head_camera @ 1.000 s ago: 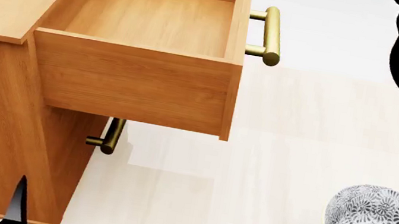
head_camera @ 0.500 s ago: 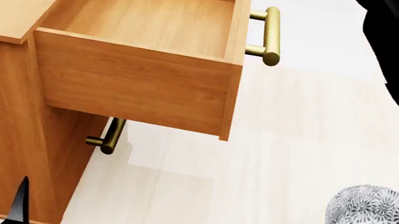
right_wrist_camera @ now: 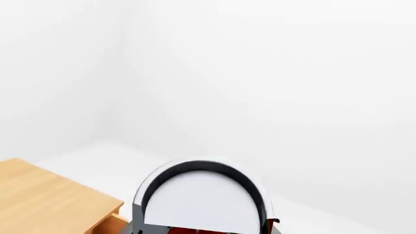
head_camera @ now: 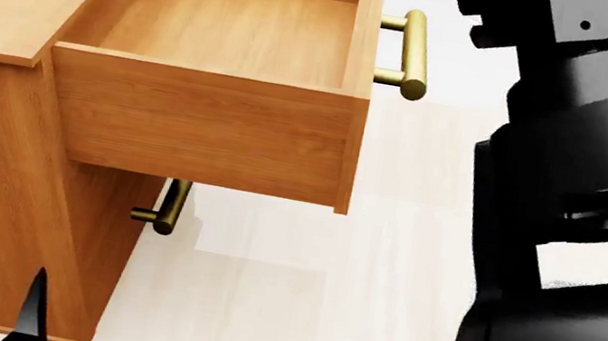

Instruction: Put the ketchup in the top drawer of the cabinet.

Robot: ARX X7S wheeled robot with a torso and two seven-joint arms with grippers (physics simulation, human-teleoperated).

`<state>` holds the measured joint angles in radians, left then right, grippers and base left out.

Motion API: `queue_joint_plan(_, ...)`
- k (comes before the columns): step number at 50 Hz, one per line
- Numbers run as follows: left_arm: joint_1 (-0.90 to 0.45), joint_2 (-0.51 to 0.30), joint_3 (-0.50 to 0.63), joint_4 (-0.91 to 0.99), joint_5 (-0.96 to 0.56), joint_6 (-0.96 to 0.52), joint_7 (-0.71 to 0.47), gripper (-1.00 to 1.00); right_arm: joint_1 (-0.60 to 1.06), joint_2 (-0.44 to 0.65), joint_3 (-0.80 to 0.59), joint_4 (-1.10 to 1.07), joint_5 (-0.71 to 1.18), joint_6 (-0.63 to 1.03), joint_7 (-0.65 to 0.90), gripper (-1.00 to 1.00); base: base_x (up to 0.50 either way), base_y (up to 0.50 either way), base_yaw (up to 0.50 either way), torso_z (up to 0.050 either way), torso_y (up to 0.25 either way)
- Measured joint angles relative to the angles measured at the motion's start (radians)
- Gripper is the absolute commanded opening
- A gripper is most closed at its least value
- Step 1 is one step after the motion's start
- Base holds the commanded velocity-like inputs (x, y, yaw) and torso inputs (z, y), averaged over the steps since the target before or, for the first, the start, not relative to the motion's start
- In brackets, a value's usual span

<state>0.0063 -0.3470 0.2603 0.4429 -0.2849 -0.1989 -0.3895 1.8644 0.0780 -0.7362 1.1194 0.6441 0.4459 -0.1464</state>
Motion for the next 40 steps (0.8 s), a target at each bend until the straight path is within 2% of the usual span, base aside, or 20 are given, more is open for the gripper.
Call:
queue_joint_plan(10, -0.005, 0.000, 0.003, -0.003, -0.003, -0.002, -0.002, 1.00, 0.029, -0.049, -0.223, 0.101, 0.193, -0.057, -0.035, -1.00, 0.00, 0.00, 0.00, 0.000, 0.001)
queue_joint_plan(24, -0.007, -0.004, 0.004, -0.006, -0.007, -0.004, -0.007, 1.00, 0.034, -0.071, -0.596, 0.090, 0.536, -0.139, -0.092, -1.00, 0.00, 0.00, 0.00, 0.000, 0.000)
queue_joint_plan(40, -0.015, -0.003, 0.009, -0.023, -0.009, 0.003, -0.007, 1.00, -0.011, -0.078, -0.763, 0.049, 0.657, -0.154, -0.157, -1.00, 0.00, 0.00, 0.00, 0.000, 0.001)
